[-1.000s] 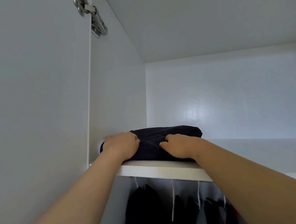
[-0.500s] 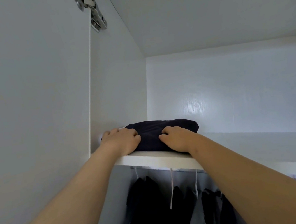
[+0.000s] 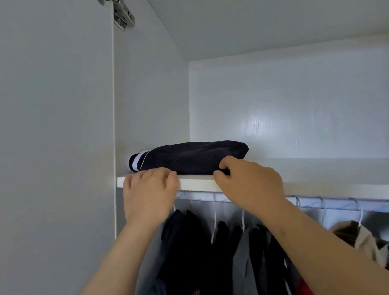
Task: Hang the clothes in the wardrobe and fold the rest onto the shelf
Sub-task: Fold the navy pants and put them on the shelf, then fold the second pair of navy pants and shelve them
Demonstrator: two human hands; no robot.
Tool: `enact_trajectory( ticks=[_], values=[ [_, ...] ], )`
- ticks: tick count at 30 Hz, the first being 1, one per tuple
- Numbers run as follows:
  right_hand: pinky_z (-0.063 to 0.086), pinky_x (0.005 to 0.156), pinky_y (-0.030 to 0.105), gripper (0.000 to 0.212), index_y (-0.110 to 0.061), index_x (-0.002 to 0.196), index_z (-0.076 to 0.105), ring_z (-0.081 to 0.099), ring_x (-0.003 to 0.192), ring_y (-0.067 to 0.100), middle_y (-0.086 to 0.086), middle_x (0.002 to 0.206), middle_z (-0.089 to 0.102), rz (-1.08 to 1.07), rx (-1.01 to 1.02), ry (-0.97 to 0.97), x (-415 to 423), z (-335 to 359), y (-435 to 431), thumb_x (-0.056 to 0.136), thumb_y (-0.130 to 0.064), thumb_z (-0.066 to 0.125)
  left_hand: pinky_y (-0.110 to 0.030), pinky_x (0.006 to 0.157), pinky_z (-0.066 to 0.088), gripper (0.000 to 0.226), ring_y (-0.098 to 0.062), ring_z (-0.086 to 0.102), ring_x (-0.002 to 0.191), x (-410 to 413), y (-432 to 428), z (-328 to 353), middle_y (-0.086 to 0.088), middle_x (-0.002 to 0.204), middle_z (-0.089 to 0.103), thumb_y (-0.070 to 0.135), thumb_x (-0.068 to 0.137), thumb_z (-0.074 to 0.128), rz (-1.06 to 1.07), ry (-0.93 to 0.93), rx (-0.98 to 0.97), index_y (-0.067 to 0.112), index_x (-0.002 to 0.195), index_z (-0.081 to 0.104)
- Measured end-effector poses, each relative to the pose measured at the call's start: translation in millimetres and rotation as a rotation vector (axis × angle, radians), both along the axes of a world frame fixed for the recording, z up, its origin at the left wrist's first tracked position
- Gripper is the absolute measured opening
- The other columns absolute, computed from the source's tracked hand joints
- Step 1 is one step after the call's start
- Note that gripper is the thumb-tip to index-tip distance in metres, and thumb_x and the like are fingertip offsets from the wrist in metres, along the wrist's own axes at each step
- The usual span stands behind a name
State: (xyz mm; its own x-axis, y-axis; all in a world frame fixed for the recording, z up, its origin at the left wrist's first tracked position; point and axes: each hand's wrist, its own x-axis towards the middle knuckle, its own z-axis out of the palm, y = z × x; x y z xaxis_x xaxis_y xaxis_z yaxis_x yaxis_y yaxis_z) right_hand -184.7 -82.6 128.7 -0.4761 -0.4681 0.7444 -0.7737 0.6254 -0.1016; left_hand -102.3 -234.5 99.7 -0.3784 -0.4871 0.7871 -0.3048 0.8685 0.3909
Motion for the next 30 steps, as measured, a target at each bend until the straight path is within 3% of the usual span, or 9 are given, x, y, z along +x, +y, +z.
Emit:
enact_trajectory(
  ticks=[2,4,7,9,12,16,20,22,30],
  values=[
    [0.026,0.078,0.031,0.031,-0.027,0.112,0.055,0.053,0.085,0.017,-0.006,0.094,0.064,-0.006,-0.001,-0.012,7.8,-9.5,8.0,0.091,-0.037,0.035,-0.037,0.104,0.028,0.028,-0.022,0.045,0.119,2.5,8.2,-4.0,0.003,0.110,0.062,0.032,0.092,0.040,-0.076,0.034,0.036,0.025,0.105,0.063],
    [0.019,0.091,0.032,0.036,-0.030,0.123,0.051,0.048,0.108,0.018,-0.006,0.114,0.059,-0.043,0.015,0.037,13.6,-25.2,19.6,0.090,-0.037,0.039,-0.035,0.110,0.022,0.031,-0.022,0.033,0.132,6.5,17.3,-10.2,0.000,0.126,0.057,0.031,0.091,0.049,-0.162,0.061,0.085,0.021,0.118,0.060],
    [0.002,0.109,0.031,0.051,-0.029,0.142,0.032,0.018,0.139,0.018,-0.004,0.149,0.030,-0.087,-0.015,0.011,27.2,-49.4,39.6,0.093,-0.039,0.042,-0.033,0.111,0.019,0.037,-0.023,0.027,0.137,12.5,33.7,-23.8,-0.002,0.135,0.049,0.026,0.090,0.055,-0.298,0.101,0.050,0.016,0.125,0.054],
    [0.014,0.112,0.033,0.053,-0.029,0.142,0.031,0.009,0.143,0.015,-0.006,0.155,0.017,-0.009,-0.116,-0.178,46.1,-63.7,50.3,0.093,-0.035,0.047,-0.031,0.104,0.031,0.030,-0.019,0.042,0.125,19.8,47.8,-38.7,0.004,0.127,0.051,0.025,0.088,0.056,-0.454,0.127,0.139,0.023,0.118,0.058],
    [0.036,0.082,0.002,0.046,-0.031,0.135,0.043,0.045,0.115,0.007,-0.006,0.131,0.045,0.286,-0.527,-0.712,82.2,-88.5,63.1,0.091,-0.025,0.055,-0.026,0.087,0.042,0.017,-0.004,0.057,0.099,40.4,71.8,-69.6,0.016,0.106,0.062,0.028,0.088,0.057,-0.777,0.120,0.484,0.044,0.096,0.059],
    [0.040,0.055,0.001,0.027,-0.027,0.111,0.056,0.057,0.072,-0.010,-0.011,0.096,0.059,0.265,-0.936,-1.036,124.4,-145.6,111.3,0.091,-0.009,0.053,-0.013,0.076,0.041,0.023,0.011,0.059,0.082,56.9,120.4,-111.7,0.018,0.088,0.067,0.018,0.086,0.060,-0.966,0.143,0.726,0.040,0.082,0.065],
    [0.040,0.063,0.018,0.026,-0.024,0.116,0.055,0.053,0.078,0.010,-0.006,0.090,0.057,-0.080,-1.177,-1.126,175.9,-216.1,188.3,0.092,-0.015,0.052,-0.010,0.066,0.045,0.022,-0.005,0.059,0.079,75.4,202.2,-159.8,0.002,0.085,0.065,0.005,0.088,0.056,-1.208,-0.182,0.951,0.025,0.082,0.063],
    [0.040,0.067,0.023,0.025,-0.026,0.115,0.055,0.053,0.085,0.015,-0.005,0.096,0.056,-0.242,-1.275,-1.154,211.4,-246.5,225.7,0.092,-0.018,0.052,-0.018,0.072,0.046,0.020,-0.010,0.061,0.080,91.4,246.3,-186.4,0.001,0.084,0.066,0.007,0.090,0.053,-1.309,-0.378,1.052,0.024,0.084,0.063],
    [0.041,0.066,0.025,0.015,-0.024,0.100,0.057,0.055,0.075,0.013,-0.005,0.088,0.058,-0.765,-1.740,-0.853,402.9,-311.3,370.7,0.091,-0.016,0.049,-0.027,0.069,0.049,0.009,-0.011,0.065,0.076,214.2,436.7,-262.3,0.002,0.080,0.068,0.019,0.091,0.056,-1.524,-1.028,1.182,0.022,0.084,0.061]
  ],
)
